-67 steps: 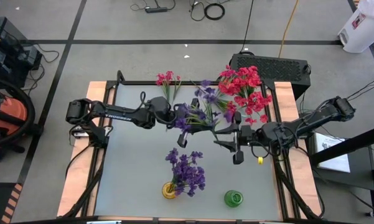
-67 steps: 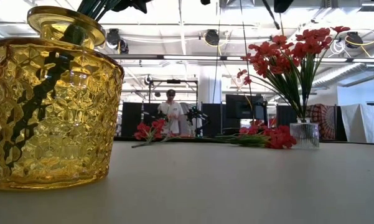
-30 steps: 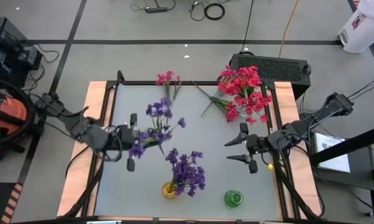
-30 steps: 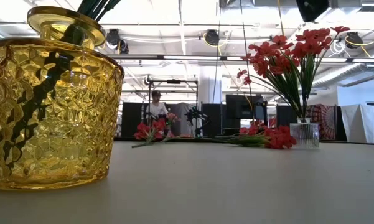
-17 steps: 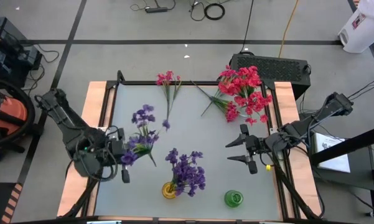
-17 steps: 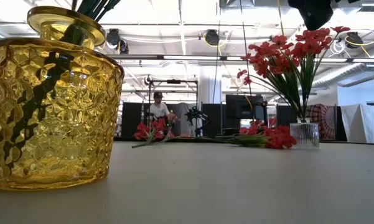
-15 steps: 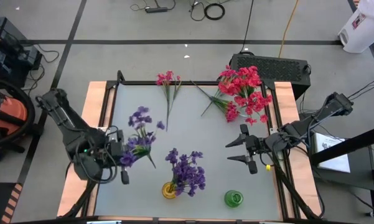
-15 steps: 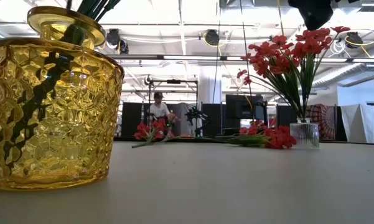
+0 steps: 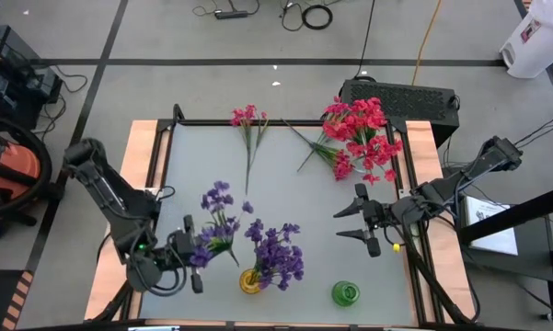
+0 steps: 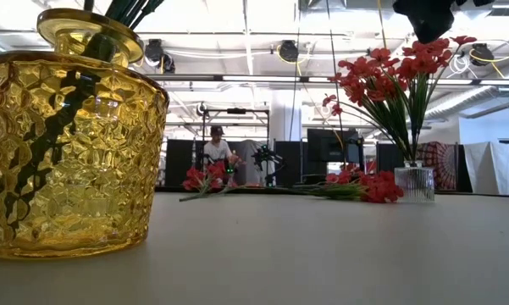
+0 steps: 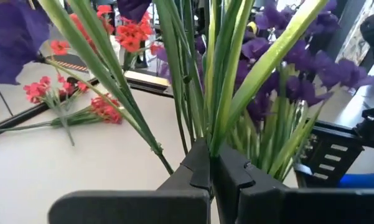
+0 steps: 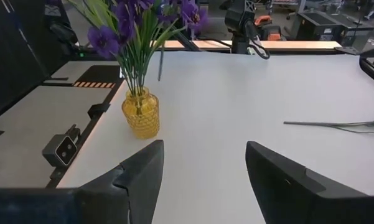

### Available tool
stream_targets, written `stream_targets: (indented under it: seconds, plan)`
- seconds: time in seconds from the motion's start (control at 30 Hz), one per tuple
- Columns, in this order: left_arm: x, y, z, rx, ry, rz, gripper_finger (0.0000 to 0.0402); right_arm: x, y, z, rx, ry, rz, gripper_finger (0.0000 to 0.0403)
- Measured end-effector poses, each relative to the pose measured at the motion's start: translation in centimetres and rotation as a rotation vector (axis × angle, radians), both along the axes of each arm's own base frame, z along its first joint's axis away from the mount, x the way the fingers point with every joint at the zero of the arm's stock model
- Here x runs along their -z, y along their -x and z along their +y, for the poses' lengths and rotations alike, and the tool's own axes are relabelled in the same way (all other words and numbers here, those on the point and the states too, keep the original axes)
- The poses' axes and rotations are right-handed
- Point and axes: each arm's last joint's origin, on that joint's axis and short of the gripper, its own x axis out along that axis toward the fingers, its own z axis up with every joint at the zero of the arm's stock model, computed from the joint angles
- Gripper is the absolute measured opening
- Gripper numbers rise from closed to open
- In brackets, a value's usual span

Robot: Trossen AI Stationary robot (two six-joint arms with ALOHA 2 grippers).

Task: Sort flowers into vase by color
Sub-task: Put the purple flower into the yellow transparent vase

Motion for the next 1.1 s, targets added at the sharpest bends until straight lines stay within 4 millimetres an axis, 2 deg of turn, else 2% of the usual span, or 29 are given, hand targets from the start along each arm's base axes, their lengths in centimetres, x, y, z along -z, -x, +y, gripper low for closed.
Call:
stream_targets:
  seconds: [0.2,0.47,0.77,1.1]
  plan:
    - [-0.2,-0.7,-0.9,0.014,-0.002,-0.05,0.0001,0.3,0.1,-0.1,0.008,-0.004,0.034,0.0219]
    - [-0.8,-0.8,-1.1,0.045,0.013,-0.08,0.0001,0.5,0.2,-0.1,0.009,0.001,0.048,0.0219]
    - [0.8,-1.9,-2.7,0.093,-0.02,-0.075,0.0001,0.5,0.2,-0.1,0.009,0.002,0.05,0.0219]
    - [2.0,-2.6,-3.6,0.094,-0.023,-0.071,0.0001,0.5,0.2,-0.1,0.009,0.002,0.05,0.0219]
